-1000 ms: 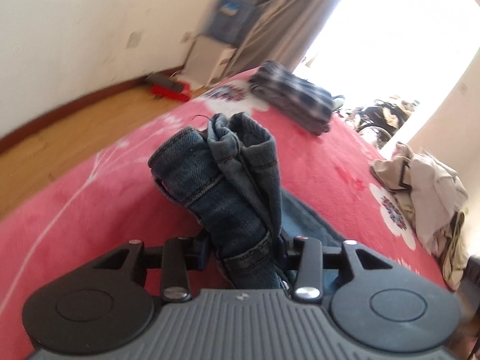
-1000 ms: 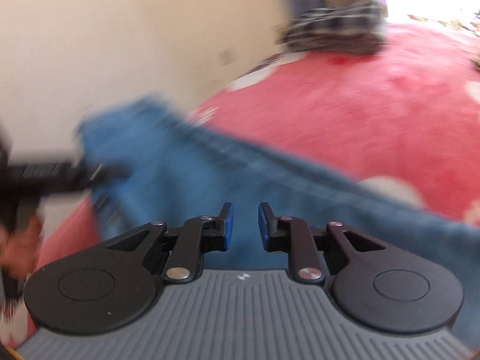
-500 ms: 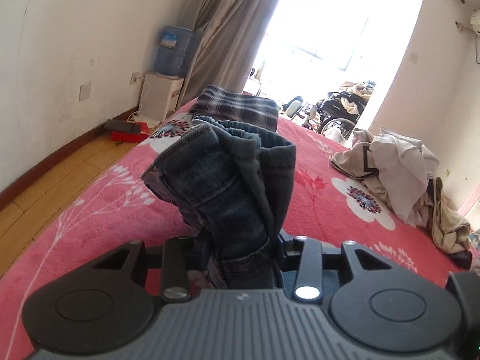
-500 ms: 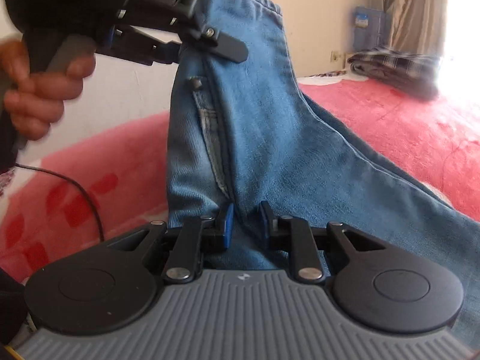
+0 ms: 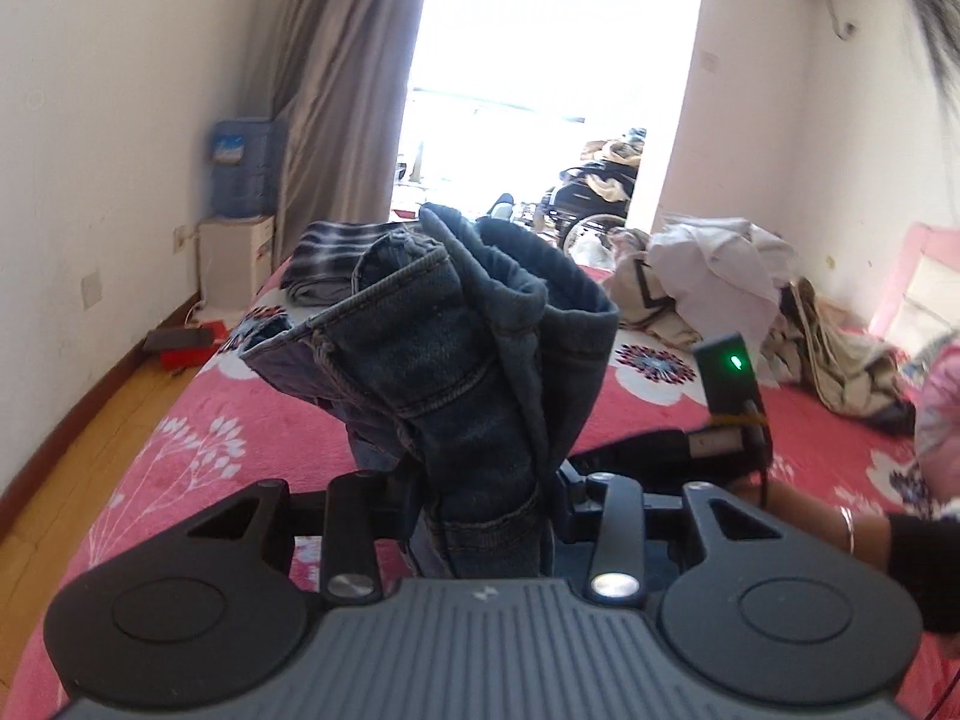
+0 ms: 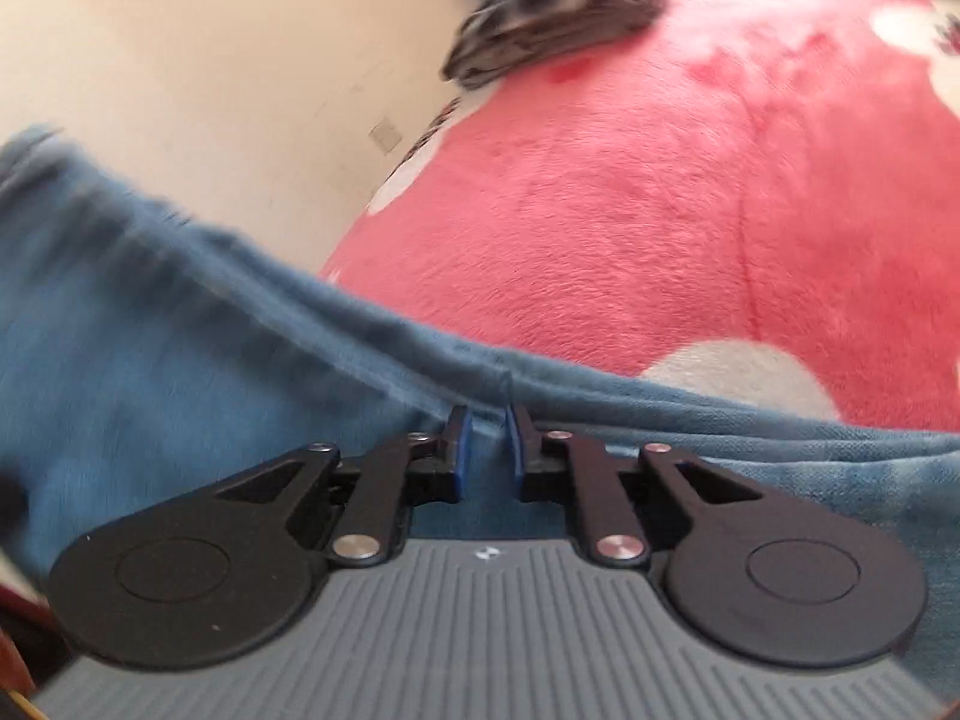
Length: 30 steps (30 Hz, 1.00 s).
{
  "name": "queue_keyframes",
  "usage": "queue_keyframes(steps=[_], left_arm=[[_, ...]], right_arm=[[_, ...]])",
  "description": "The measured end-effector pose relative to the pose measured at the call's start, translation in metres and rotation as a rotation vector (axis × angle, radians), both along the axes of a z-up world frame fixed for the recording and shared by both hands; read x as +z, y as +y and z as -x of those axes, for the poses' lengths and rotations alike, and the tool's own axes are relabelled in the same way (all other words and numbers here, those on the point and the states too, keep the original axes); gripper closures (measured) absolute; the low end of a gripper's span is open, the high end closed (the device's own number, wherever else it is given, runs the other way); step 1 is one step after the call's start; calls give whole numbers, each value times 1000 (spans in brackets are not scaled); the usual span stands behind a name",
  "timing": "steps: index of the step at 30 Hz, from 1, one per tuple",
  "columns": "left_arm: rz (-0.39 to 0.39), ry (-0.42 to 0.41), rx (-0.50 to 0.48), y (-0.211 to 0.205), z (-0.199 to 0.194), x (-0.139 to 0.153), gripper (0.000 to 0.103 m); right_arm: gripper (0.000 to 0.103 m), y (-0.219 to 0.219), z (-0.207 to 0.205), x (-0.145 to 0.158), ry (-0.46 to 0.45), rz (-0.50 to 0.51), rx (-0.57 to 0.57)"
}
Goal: Fold clothes
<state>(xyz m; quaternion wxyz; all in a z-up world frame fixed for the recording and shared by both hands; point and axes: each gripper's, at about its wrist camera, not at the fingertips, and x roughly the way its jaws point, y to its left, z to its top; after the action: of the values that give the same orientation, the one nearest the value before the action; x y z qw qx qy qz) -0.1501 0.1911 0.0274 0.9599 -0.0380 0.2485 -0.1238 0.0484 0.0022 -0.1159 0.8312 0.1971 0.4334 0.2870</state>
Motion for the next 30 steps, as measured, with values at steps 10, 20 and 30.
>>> queue_keyframes(steps=[10, 20, 30], left_arm=[[-23, -7, -40, -17, 4, -2, 62], [-110, -24, -156, -53, 7, -15, 61], [-468, 37, -547, -136, 17, -72, 42]], right_arm=[[88, 1, 37, 13, -44, 16, 62], [90, -41, 40, 24, 51, -214, -24], [89, -154, 75, -36, 460, -558, -350]])
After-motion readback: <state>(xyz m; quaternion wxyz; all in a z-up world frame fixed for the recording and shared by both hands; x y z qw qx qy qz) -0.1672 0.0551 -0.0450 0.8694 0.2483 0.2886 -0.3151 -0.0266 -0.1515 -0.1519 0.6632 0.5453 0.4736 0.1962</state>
